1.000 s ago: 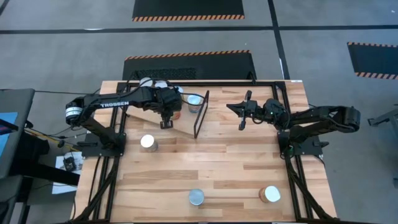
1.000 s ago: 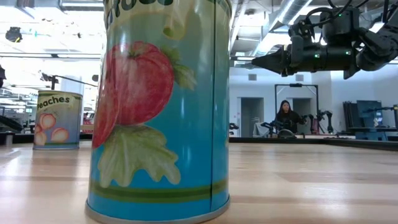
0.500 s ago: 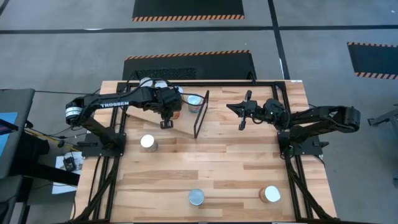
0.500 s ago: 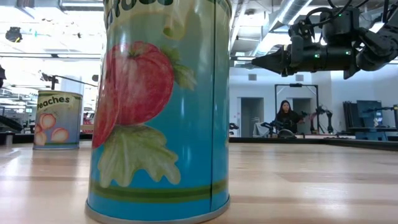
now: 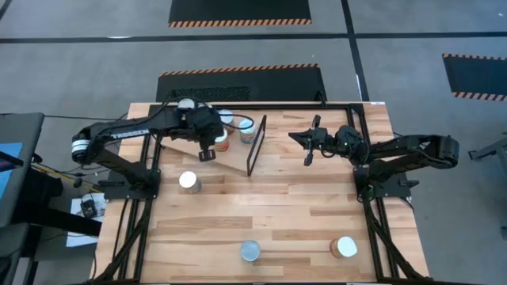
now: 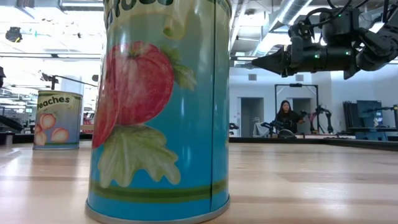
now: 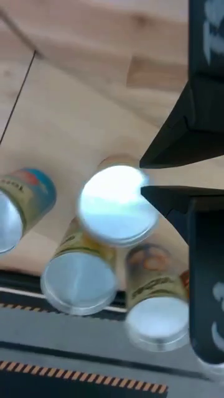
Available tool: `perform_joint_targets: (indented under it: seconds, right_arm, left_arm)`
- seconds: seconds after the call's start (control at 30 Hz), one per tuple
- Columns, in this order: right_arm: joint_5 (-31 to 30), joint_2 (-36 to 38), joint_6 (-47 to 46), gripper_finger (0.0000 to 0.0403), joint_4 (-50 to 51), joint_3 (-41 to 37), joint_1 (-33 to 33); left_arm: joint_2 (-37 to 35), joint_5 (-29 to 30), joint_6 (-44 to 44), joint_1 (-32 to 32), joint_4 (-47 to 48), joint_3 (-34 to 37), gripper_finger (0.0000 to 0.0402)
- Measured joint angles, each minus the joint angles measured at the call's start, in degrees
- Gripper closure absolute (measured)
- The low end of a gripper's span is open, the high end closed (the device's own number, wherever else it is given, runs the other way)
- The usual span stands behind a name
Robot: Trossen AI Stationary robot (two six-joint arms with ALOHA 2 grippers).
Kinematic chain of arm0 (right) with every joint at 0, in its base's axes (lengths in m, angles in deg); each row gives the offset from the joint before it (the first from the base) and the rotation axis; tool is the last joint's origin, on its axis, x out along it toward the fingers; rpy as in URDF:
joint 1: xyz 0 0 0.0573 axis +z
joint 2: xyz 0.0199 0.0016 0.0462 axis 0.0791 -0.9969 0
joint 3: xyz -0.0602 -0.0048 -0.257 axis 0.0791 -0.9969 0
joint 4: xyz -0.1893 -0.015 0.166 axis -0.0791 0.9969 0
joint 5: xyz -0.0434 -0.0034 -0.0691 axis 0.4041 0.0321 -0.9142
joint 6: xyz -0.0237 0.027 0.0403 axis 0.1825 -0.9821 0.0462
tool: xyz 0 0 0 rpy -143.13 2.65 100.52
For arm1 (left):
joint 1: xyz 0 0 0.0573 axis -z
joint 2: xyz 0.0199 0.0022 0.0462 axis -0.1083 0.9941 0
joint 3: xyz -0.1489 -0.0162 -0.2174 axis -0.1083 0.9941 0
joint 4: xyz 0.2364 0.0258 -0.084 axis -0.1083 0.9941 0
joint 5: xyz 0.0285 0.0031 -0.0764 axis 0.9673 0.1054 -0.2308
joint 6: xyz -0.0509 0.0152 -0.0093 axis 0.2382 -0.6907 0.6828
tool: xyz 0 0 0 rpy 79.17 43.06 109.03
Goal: Pick and place cans onto a shelf
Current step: Align the canned peaches with the other canned peaches on the shelf
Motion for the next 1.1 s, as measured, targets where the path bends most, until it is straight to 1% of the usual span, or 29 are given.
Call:
perform_joint_targets:
  seconds: [0.1,0.17,0.33,0.4,0.57,0.63,0.73,0.87,1.0,1.1]
  right_arm:
    - [0.0,0.0,0.0,0.0391,0.2,0.0,0.0]
    - [0.0,0.0,0.0,0.0391,0.2,0.0,0.0]
    - [0.0,0.0,0.0,0.0391,0.2,0.0,0.0]
    - [0.0,0.0,0.0,0.0391,0.2,0.0,0.0]
    - [0.0,0.0,0.1,0.0391,0.7,0.0,0.0]
    - [0.0,0.0,0.1,0.0391,0.8,0.0,0.0]
    - [0.0,0.0,0.1,0.0391,1.1,0.0,0.0]
    - [0.0,0.0,0.1,0.0391,1.0,0.0,0.0]
    - [0.0,0.0,0.0,0.0391,1.0,0.0,0.0]
    - [0.0,0.0,0.1,0.0391,1.1,0.0,0.0]
  left_arm:
    - [-2.9,-0.2,3.6,2.4,3.6,0.0,0.0356]
    - [-4.6,-0.2,7.7,5.1,5.7,0.0,0.0359]
    - [-6.5,-0.2,21.4,14.3,10.1,0.8,0.0385]
    - [-6.8,-0.3,27.4,18.8,10.4,2.8,0.0397]
    - [-7.0,1.0,43.5,29.8,10.0,10.3,0.0399]
    - [-7.0,2.9,50.2,33.0,9.1,12.8,0.0399]
    - [-6.9,4.0,56.4,36.0,8.3,14.6,0.0389]
    - [-6.9,4.1,60.4,37.3,7.9,15.9,0.0359]
    - [-6.7,3.9,60.4,37.8,7.6,17.4,0.0323]
    - [-5.7,3.8,58.5,38.2,8.4,18.1,0.0303]
